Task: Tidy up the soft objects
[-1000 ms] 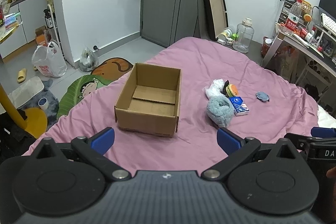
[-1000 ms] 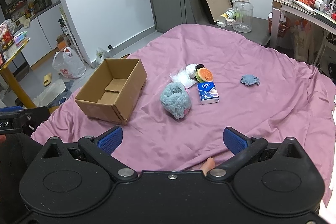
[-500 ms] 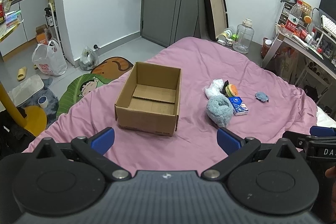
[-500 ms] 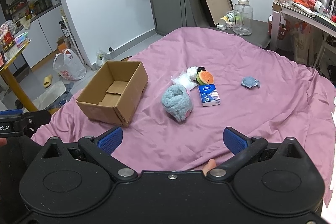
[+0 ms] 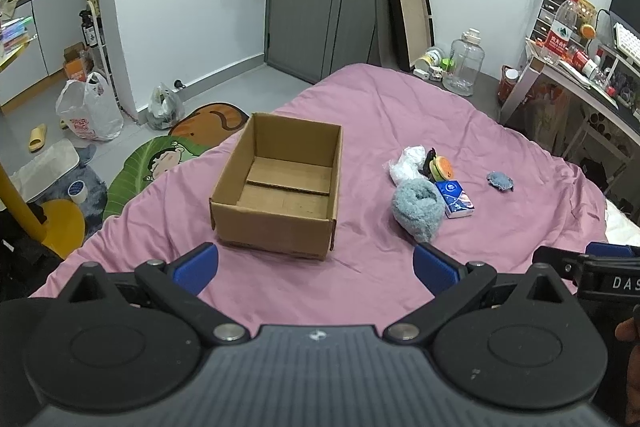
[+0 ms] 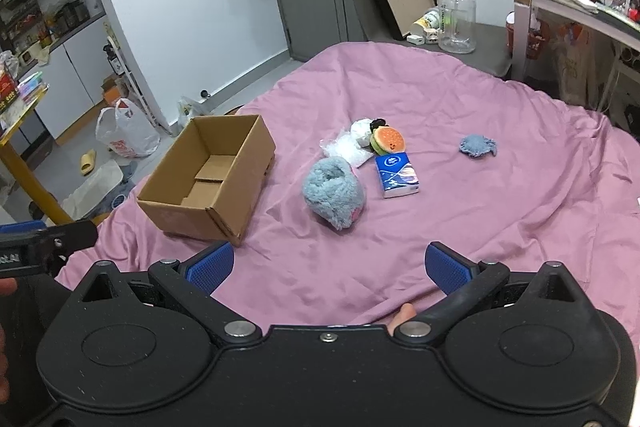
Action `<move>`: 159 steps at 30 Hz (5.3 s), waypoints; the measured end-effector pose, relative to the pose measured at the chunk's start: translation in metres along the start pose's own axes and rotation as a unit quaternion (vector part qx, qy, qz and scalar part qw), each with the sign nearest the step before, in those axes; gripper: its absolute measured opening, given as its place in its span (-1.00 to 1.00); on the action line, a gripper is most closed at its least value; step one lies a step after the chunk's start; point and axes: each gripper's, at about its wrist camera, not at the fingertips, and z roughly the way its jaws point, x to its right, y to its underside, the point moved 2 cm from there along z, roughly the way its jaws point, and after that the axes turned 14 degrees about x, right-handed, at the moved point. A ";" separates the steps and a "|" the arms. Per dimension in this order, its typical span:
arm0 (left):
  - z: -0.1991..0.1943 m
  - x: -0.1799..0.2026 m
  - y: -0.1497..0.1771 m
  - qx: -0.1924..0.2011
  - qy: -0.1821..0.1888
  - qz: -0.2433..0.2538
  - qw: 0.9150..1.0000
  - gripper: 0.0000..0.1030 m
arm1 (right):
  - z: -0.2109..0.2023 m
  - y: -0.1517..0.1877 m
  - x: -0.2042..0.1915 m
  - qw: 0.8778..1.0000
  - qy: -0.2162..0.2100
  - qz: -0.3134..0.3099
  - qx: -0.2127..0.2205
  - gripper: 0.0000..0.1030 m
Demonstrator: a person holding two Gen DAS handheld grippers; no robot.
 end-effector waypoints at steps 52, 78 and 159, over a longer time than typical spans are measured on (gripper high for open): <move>0.198 0.067 -0.014 -0.094 0.065 -0.069 0.991 0.38 | 0.187 -0.006 0.081 0.979 -0.050 0.189 -0.060 0.44; 0.292 0.073 0.039 -0.191 0.103 -0.146 0.965 -0.58 | 0.256 0.030 0.108 0.932 -0.068 0.323 -0.149 -0.39; 0.280 -0.122 -0.050 -0.124 0.063 -0.165 0.976 -0.68 | 0.296 -0.042 -0.112 0.951 -0.100 0.262 -0.130 -0.51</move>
